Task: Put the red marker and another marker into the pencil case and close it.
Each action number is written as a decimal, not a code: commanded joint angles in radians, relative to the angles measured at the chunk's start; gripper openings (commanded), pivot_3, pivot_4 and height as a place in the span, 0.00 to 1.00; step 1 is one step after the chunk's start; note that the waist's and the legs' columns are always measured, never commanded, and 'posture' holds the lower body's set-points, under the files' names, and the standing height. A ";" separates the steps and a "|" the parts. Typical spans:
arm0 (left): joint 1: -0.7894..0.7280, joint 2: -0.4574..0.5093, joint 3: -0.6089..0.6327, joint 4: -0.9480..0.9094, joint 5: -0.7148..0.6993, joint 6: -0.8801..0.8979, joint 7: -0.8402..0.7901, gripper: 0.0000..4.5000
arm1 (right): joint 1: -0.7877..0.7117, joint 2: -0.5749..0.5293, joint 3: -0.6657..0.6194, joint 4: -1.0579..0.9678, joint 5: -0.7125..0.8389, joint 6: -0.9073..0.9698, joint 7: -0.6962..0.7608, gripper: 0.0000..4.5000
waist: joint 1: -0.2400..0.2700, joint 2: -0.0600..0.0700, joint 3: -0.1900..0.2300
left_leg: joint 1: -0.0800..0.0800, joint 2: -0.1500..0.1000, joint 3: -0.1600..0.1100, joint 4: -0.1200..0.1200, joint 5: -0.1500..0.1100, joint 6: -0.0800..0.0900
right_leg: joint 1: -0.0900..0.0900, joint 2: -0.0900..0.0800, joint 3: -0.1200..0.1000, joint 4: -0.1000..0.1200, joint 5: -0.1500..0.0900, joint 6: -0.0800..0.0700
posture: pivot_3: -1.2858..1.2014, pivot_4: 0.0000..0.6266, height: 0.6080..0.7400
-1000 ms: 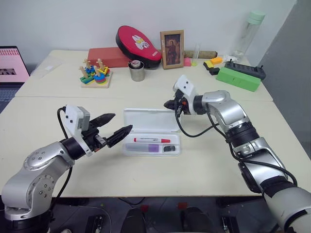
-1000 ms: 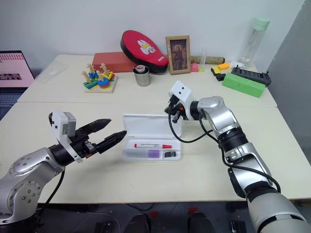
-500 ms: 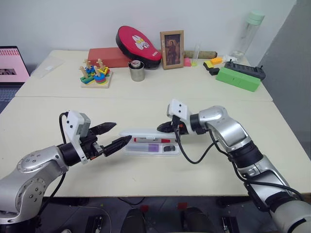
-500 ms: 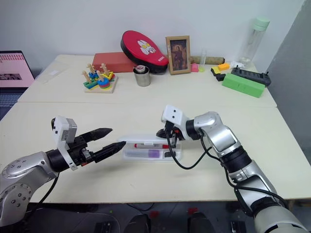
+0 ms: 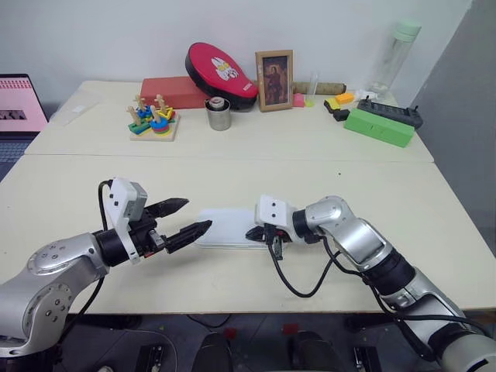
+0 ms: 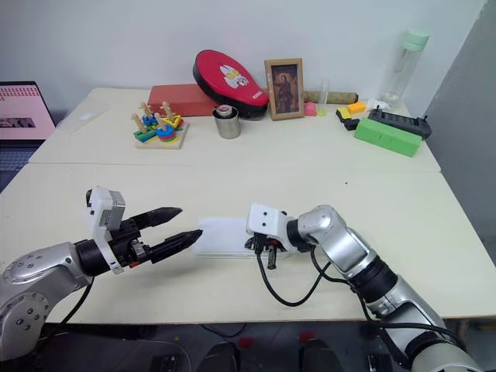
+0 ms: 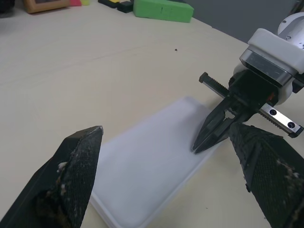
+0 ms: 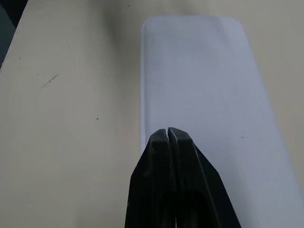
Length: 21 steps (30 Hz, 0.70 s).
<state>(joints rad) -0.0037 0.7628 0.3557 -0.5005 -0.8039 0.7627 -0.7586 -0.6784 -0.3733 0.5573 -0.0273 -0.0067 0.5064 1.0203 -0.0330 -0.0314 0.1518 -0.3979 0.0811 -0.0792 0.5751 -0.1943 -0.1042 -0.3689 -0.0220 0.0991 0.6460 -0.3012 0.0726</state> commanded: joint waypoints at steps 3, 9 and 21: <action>0.002 0.022 0.006 -0.018 0.005 -0.013 -0.008 1.00 | 0.018 0.002 0.013 0.005 -0.024 -0.015 -0.010 0.01 | 0.000 0.000 0.000 | 0.001 0.000 0.000 0.000 0.000 0.000 | 0.000 0.000 0.000 0.000 0.000 0.000 | 0.52 0.24 1.00; -0.041 -0.006 0.000 0.028 0.041 -0.027 0.054 1.00 | -0.004 0.055 -0.109 -0.018 0.093 0.044 -0.015 0.01 | 0.000 -0.001 0.000 | 0.000 0.000 0.000 0.000 0.000 0.000 | 0.000 0.000 0.000 0.000 0.000 0.000 | 0.52 0.24 1.00; -0.243 -0.044 -0.066 0.383 0.355 -0.246 0.215 1.00 | -0.052 -0.007 -0.468 0.072 0.230 0.089 -0.147 0.27 | 0.007 -0.002 -0.001 | -0.002 -0.001 0.000 0.000 0.000 0.000 | 0.001 0.000 0.000 0.000 0.000 0.000 | 0.52 0.24 1.00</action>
<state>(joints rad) -0.2187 0.7188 0.2678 -0.1578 -0.4833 0.5675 -0.5598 -0.7310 -0.3500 0.1446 0.0571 0.1926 0.5897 0.8699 -0.0260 -0.0330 0.1508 -0.4000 0.0804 -0.0793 0.5748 -0.1942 -0.1044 -0.3683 -0.0223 0.0986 0.6459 -0.3008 0.0723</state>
